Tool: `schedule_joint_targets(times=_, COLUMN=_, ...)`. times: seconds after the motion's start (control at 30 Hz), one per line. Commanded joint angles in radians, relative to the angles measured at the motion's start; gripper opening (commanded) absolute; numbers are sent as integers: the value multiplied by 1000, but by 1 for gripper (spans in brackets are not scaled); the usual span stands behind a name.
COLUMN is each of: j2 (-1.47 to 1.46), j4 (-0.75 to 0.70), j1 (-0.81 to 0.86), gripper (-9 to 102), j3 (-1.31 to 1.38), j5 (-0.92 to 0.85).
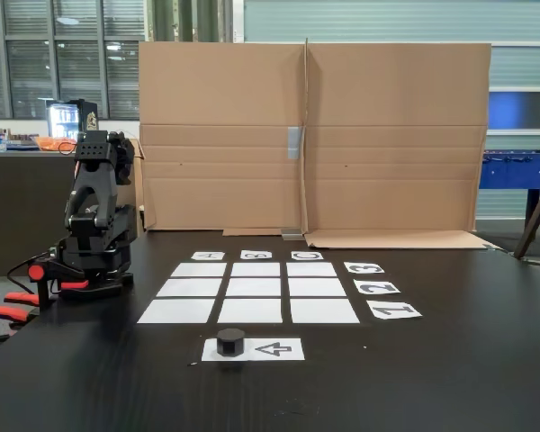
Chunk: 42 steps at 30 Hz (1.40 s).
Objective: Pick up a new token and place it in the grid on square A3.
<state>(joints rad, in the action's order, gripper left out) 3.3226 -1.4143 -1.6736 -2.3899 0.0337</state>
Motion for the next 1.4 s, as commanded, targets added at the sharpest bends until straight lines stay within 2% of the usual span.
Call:
schedule_joint_targets(times=0.0, j2=3, j4=11, j1=6, gripper=12, j3=-3, j5=2)
schedule_joint_targets(times=0.37, j2=3, j4=12, j1=6, gripper=16, j3=-3, j5=2)
schedule_joint_targets(times=0.6, j2=3, j4=12, j1=6, gripper=32, j3=-3, j5=2)
schedule_joint_targets(times=0.9, j2=3, j4=12, j1=6, gripper=32, j3=-3, j5=2)
schedule_joint_targets(times=1.0, j2=3, j4=11, j1=6, gripper=25, j3=-3, j5=2)
schedule_joint_targets(times=1.07, j2=3, j4=11, j1=6, gripper=17, j3=-3, j5=2)
schedule_joint_targets(times=1.13, j2=3, j4=11, j1=6, gripper=14, j3=-3, j5=2)
schedule_joint_targets(times=1.23, j2=3, j4=11, j1=6, gripper=17, j3=-3, j5=2)
schedule_joint_targets(times=1.37, j2=3, j4=12, j1=6, gripper=29, j3=-3, j5=2)
